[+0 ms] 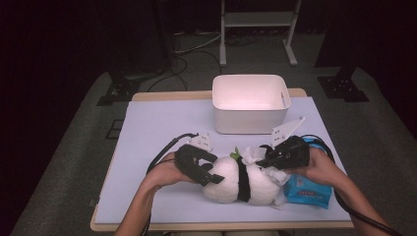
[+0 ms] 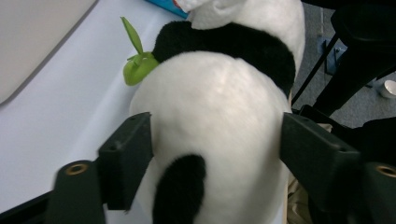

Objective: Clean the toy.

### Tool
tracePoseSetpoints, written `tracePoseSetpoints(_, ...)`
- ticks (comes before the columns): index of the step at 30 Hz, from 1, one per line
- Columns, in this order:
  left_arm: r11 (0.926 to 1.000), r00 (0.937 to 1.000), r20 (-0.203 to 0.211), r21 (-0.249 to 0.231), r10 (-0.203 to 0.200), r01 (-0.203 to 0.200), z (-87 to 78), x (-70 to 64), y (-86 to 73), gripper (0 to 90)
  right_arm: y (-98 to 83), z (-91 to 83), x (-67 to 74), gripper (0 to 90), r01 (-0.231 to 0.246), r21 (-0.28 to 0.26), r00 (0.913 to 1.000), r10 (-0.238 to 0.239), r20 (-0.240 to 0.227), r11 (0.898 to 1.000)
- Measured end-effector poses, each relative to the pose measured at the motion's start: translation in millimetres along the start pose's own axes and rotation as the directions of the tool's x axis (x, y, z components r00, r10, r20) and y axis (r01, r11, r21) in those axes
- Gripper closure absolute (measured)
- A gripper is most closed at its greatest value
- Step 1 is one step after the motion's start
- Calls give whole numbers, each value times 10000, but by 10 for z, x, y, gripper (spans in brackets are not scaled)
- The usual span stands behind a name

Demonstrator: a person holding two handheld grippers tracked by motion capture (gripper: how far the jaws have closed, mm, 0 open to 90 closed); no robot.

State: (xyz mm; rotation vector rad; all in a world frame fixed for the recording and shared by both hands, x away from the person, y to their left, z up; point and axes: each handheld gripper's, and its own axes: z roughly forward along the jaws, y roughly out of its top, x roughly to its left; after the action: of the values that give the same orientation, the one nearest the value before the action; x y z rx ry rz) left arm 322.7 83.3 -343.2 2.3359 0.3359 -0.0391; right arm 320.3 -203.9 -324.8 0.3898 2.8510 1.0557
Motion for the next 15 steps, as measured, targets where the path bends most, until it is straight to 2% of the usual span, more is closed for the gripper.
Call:
tracePoseSetpoints(9,9974,9977,679,718,-53,5,223,11,125,98,-108,15,71,853,-14,-351,9997,5,-255,9994)
tracePoseSetpoints(15,9950,9962,871,979,93,-178,334,29,173,89,-122,32,89,854,-31,-387,9994,17,-345,9992)
